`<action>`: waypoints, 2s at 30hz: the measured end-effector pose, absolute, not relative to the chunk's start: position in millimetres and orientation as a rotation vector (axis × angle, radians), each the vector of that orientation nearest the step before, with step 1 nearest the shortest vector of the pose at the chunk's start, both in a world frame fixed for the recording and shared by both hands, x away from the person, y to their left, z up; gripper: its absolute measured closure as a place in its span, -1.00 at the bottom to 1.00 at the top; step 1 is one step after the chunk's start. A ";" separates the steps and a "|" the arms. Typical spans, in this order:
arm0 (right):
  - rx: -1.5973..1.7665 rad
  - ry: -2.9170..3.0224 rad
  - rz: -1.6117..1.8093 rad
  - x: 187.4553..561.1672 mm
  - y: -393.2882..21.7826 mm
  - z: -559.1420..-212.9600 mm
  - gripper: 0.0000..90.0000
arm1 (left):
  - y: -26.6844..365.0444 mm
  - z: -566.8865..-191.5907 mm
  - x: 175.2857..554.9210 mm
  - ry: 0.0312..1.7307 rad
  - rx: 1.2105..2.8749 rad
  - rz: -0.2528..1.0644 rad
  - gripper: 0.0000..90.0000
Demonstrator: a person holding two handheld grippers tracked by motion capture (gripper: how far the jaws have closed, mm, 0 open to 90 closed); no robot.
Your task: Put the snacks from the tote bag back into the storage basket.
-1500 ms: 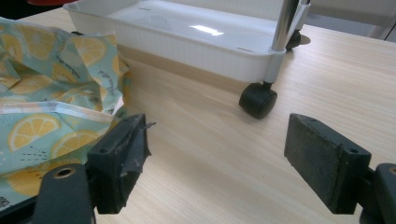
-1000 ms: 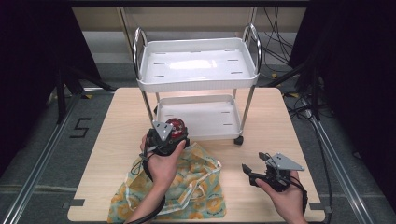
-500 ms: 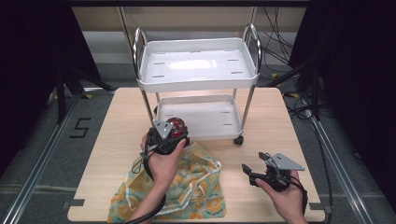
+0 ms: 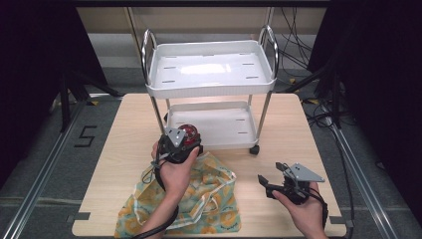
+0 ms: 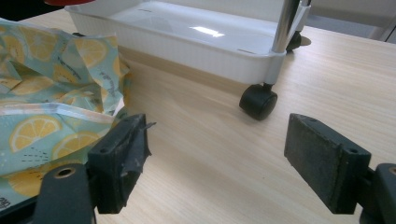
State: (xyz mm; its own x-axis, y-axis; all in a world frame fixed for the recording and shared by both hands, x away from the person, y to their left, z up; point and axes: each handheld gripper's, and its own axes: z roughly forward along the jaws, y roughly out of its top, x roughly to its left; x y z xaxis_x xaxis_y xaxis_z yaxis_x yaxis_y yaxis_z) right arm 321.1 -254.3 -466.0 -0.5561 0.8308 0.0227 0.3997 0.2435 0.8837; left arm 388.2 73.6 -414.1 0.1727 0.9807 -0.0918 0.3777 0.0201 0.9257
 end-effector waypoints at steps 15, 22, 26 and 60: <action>1.081 2.058 1.255 322.5 -256.5 -465.2 -0.49 | 71.4 -411.6 393.5 1.354 1.534 0.831 -0.50; 1.125 2.051 1.274 321.3 -253.9 -465.9 -0.49 | 70.6 -414.6 396.0 1.366 1.534 0.838 -0.50; 1.133 2.050 1.284 320.9 -253.4 -465.3 -0.49 | 68.4 -416.5 397.2 1.383 1.514 0.820 -0.50; 1.137 2.062 1.284 322.3 -250.3 -465.9 -0.49 | 65.6 -416.0 409.0 1.387 1.524 0.832 -0.50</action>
State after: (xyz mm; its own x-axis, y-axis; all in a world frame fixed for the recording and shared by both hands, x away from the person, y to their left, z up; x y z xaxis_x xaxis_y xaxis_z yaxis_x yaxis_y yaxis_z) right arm 322.3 -250.3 -465.9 -0.5556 0.8303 0.0443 0.4060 0.2244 0.8859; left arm 409.0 65.6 -416.0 0.1489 0.9853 -0.0836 0.3896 0.0193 0.9208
